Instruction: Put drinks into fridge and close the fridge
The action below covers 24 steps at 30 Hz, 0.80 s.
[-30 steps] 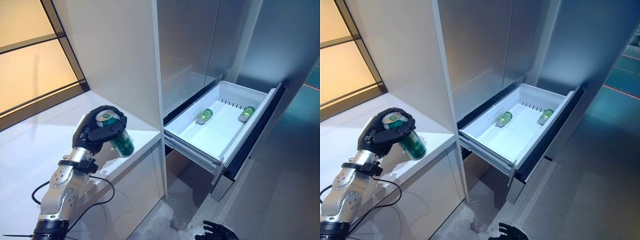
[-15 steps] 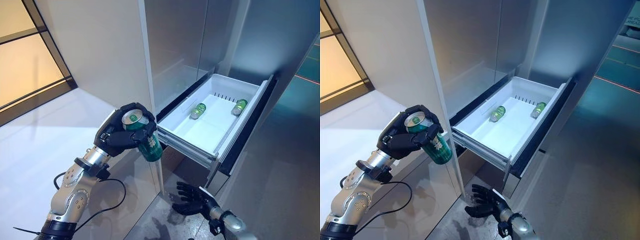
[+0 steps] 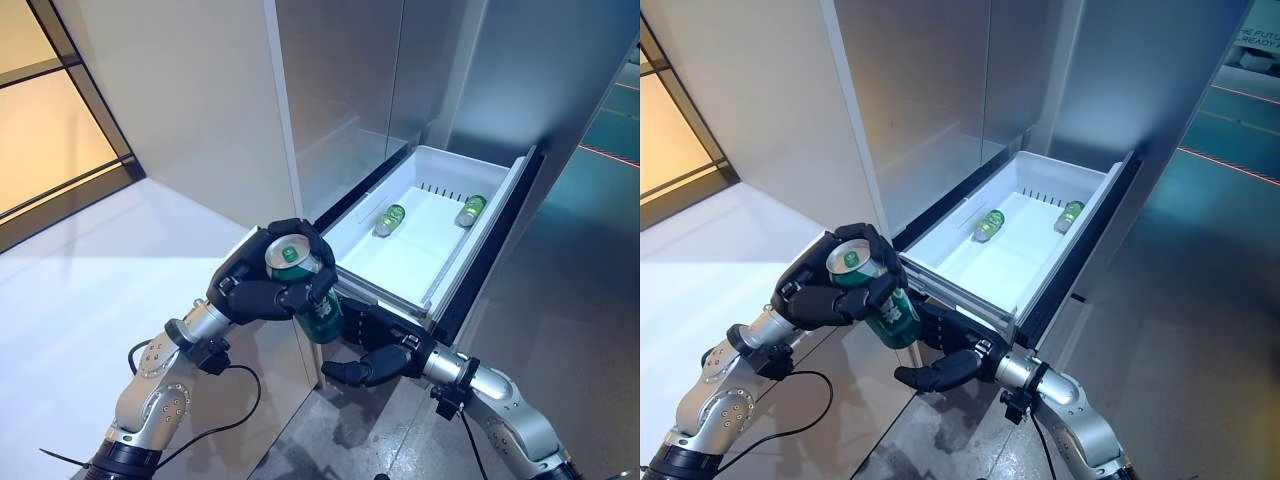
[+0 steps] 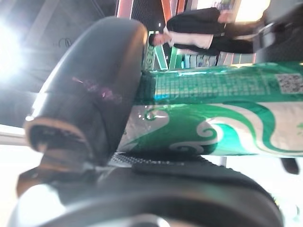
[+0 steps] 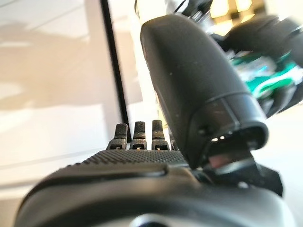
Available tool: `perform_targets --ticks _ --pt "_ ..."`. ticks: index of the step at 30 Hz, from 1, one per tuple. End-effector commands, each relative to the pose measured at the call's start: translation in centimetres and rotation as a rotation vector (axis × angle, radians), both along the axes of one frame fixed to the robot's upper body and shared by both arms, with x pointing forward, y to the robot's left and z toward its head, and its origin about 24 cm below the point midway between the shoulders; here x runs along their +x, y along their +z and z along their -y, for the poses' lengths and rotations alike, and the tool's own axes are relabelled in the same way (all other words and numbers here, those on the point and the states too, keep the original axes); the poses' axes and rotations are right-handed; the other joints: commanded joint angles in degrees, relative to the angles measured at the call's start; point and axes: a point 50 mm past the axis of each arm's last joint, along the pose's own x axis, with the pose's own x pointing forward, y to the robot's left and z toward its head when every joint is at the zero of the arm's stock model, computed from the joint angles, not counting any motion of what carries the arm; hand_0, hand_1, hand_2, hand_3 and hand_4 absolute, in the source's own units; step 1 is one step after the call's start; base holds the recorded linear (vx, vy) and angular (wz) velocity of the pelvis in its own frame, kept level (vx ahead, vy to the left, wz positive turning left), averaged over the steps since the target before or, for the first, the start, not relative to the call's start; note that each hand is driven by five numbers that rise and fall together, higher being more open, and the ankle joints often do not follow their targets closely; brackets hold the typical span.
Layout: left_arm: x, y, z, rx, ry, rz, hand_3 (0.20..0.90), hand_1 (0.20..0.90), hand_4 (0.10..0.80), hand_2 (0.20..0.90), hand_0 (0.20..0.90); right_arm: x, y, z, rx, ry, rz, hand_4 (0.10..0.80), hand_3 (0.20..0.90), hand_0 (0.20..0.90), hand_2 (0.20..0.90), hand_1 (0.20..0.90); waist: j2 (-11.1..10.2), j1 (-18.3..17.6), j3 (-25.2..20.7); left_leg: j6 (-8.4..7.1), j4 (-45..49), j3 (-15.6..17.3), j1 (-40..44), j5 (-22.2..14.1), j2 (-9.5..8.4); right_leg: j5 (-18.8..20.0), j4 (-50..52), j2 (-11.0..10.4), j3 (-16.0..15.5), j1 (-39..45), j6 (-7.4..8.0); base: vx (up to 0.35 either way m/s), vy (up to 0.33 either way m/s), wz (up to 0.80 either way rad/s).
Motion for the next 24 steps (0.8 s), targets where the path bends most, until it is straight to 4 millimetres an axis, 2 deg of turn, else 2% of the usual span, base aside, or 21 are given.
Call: perform_targets --ticks 1,12,20,24 --pt "-0.2 6.5 1.3 -0.134 -0.100 0.331 0.200 0.300 0.100 0.300 0.300 1.2 6.5 -1.5 0.177 0.131 0.257 0.800 0.900 0.900 0.900 0.900 -0.9 0.6 -3.2 1.38 0.9 -3.9 0.1 -4.0 -2.50 -6.6 5.1 1.8 -1.0 0.1 1.87 0.000 0.000 0.00" --pt "0.5 5.9 3.5 -0.093 -0.156 0.269 0.200 0.300 0.100 0.300 0.300 0.4 8.6 -3.5 0.168 0.290 0.362 0.800 0.900 0.900 0.900 0.900 -1.3 0.8 -2.8 1.48 1.1 -4.4 -0.2 -3.9 -2.82 -6.0 5.1 1.6 -1.2 -0.1 1.85 0.000 0.000 0.00" --pt "0.7 5.0 4.5 -0.064 -0.178 0.235 0.200 0.300 0.100 0.300 0.300 0.9 9.0 -4.0 0.192 0.259 0.351 0.800 0.900 0.900 0.900 0.900 -1.5 0.9 -2.5 1.55 1.5 -4.9 -0.4 -3.8 -3.02 -5.9 5.3 1.6 -1.3 -0.2 1.74 0.000 0.000 0.00" --pt "0.8 4.9 4.8 -0.054 -0.177 0.229 0.200 0.300 0.100 0.300 0.300 1.4 8.6 -4.1 0.224 0.213 0.275 0.800 0.900 0.900 0.900 0.900 -1.5 0.9 -2.5 1.55 1.6 -4.9 -0.4 -3.8 -3.00 -5.9 5.3 1.6 -1.5 -0.2 1.72 0.000 0.000 0.00"
